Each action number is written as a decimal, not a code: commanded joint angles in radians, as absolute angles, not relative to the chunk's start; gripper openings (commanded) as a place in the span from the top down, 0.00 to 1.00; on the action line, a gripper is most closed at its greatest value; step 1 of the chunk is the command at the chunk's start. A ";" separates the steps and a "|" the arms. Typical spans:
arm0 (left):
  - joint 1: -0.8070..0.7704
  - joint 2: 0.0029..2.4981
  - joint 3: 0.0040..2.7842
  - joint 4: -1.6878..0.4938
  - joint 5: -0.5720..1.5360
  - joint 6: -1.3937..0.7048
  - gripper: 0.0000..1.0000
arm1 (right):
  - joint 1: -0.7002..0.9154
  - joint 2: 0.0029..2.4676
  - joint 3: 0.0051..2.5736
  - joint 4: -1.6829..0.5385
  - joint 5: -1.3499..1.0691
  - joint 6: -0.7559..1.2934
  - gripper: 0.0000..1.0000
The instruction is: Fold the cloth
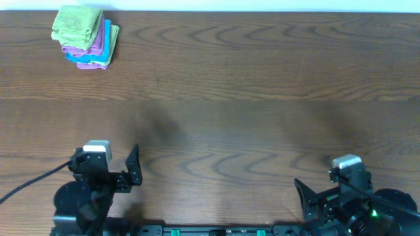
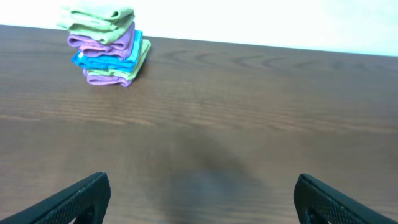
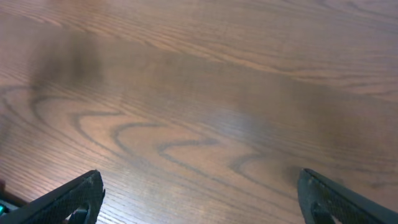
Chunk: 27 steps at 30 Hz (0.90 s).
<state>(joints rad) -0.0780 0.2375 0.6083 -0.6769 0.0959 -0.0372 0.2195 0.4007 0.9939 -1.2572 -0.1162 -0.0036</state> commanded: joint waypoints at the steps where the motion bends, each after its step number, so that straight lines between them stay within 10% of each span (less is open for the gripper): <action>1: -0.040 0.163 0.472 -0.605 0.146 0.019 0.05 | 0.226 0.397 0.992 -1.257 -0.120 0.006 0.01; 27: 0.053 0.004 0.123 -0.427 0.105 0.019 0.05 | 0.226 0.397 0.992 -1.257 -0.120 0.006 0.01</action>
<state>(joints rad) 0.0460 0.0120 0.1440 -0.4290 0.1261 0.0048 0.2195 0.4007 0.9924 -1.2572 -0.1158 -0.0036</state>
